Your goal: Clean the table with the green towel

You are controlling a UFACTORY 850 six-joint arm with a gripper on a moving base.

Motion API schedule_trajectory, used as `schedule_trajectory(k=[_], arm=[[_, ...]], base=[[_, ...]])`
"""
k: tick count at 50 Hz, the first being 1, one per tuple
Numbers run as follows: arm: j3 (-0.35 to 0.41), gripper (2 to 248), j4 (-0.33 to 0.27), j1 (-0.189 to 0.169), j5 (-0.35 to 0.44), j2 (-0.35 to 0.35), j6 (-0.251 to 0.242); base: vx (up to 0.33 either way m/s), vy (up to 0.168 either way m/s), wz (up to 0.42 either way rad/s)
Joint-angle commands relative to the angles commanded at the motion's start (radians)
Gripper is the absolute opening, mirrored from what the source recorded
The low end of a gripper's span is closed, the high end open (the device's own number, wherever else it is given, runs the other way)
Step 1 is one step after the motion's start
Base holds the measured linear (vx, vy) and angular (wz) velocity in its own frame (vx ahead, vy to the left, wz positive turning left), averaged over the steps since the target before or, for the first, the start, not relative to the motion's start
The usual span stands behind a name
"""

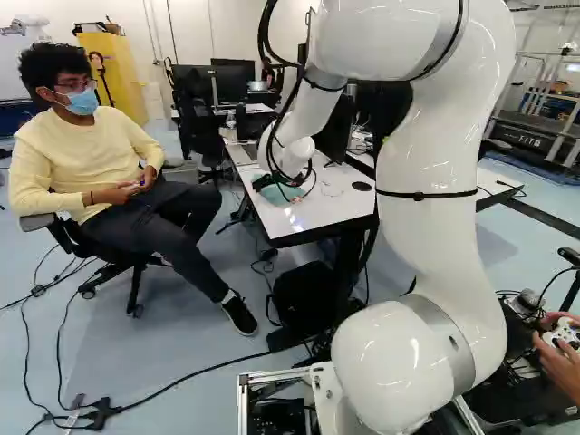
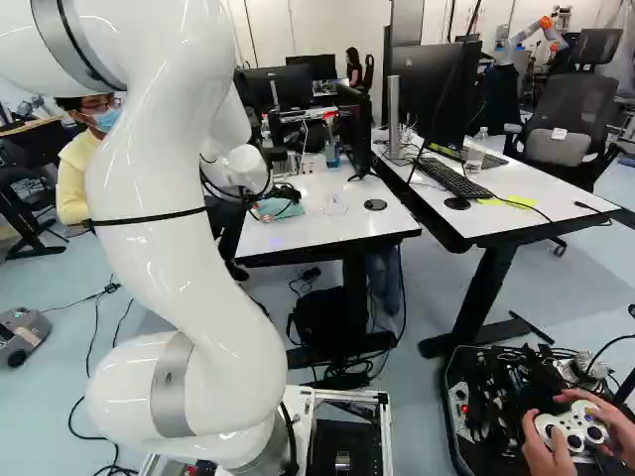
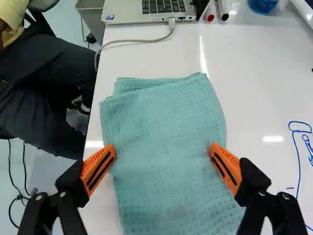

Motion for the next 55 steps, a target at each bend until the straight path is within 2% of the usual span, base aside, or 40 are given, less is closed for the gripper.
schedule_trajectory(k=[13, 55], arm=[[0.000, 247, 0.000, 0.000, -0.040, 0.000, 0.000], [0.000, 247, 0.000, 0.000, -0.040, 0.000, 0.000]], base=[[0.000, 0.000, 0.000], [0.000, 0.000, 0.000]])
